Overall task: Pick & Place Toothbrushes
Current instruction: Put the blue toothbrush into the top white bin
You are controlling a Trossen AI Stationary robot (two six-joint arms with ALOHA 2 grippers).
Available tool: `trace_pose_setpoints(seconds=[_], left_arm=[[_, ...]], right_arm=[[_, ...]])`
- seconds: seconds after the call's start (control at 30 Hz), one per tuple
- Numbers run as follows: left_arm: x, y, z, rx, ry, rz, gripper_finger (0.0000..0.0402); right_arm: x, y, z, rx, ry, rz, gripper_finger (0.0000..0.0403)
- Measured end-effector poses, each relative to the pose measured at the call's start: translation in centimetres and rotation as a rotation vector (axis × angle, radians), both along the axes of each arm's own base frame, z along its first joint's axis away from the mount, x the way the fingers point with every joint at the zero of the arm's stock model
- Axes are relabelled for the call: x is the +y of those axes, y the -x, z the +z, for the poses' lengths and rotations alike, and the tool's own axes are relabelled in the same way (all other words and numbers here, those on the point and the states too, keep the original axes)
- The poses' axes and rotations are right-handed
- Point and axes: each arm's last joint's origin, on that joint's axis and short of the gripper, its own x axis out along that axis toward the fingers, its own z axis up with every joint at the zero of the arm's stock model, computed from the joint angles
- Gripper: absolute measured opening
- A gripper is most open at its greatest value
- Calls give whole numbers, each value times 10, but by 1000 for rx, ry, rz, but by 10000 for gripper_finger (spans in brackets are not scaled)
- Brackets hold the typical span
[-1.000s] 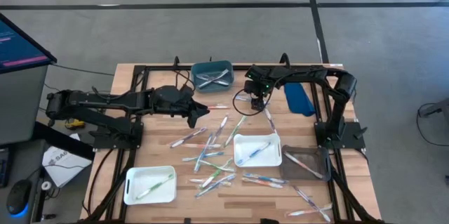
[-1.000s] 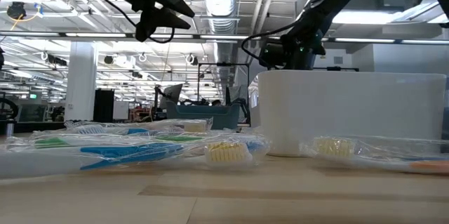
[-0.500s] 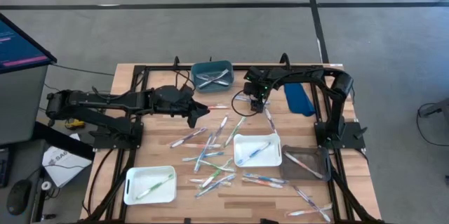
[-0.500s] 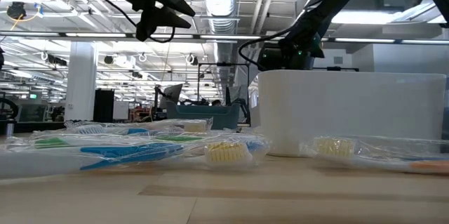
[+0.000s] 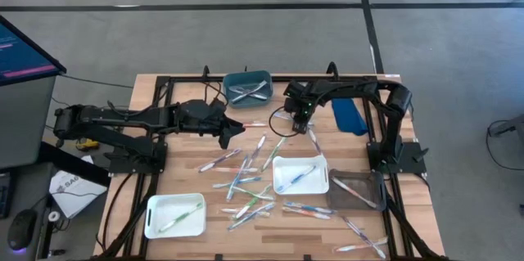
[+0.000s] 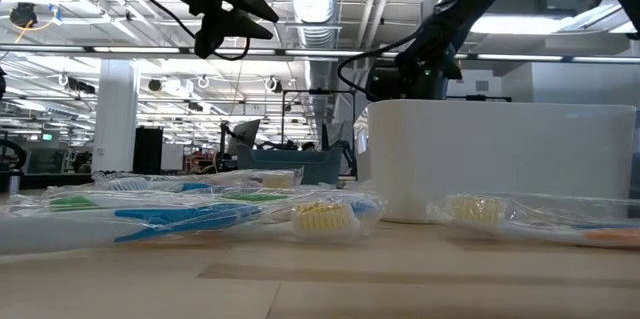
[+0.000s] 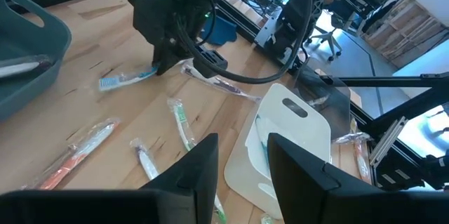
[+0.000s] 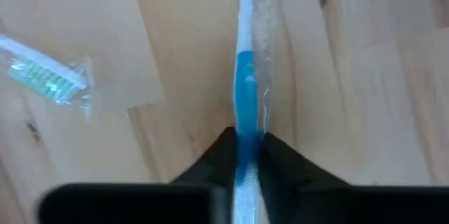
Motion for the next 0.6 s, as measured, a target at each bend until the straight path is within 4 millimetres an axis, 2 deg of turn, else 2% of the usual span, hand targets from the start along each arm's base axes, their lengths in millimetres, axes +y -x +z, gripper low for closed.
trace_pose_setpoints(seconds=[0.07, 0.2, 0.33, 0.6], left_arm=[[0, 0, 0, 0, 0, 0, 117], [0, 0, 0, 0, 0, -1, 117], [0, 0, 0, 0, 3, -6, 117], [-1, 0, 0, 0, 8, -18, 117]], right_arm=[[3, 0, 1, 11, -10, -13, 14], [8, 1, 2, 29, -35, -81, 21], [10, 5, 12, 41, -43, -122, 7], [8, 2, 80, -144, 23, -260, 4]])
